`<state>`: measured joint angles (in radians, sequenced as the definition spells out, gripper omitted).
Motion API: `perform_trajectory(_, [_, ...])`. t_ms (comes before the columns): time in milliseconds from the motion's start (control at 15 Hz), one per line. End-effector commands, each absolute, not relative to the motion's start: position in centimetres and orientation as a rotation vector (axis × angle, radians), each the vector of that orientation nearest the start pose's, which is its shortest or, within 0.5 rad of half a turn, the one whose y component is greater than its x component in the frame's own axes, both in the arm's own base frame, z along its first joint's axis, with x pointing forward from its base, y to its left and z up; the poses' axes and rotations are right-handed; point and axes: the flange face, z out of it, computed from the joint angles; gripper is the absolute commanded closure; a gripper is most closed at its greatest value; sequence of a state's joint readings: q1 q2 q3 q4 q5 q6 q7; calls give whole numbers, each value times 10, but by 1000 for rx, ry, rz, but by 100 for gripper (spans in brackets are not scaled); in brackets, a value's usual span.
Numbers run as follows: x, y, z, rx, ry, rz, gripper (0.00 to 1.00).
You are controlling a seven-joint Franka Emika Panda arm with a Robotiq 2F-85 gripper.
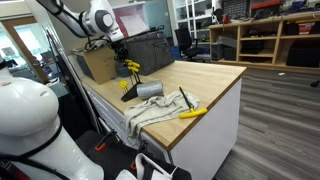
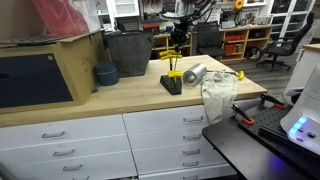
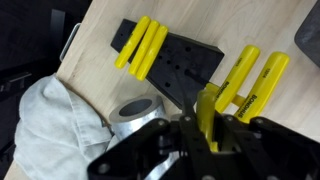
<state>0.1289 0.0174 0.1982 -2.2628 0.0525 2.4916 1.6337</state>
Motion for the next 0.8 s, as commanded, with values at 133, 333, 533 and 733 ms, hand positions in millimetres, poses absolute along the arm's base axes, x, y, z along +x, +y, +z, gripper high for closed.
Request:
perform_trajectory(133, [518,173,375,-2281,1875,-82,97])
perform_trajectory(333, [518,172,374,-2288,1884,-69,97])
perform_trajectory(533, [517,172,373,-2290,1886,-68,97])
perform_trajectory(733, [518,174,372,-2290,1886,-86,97])
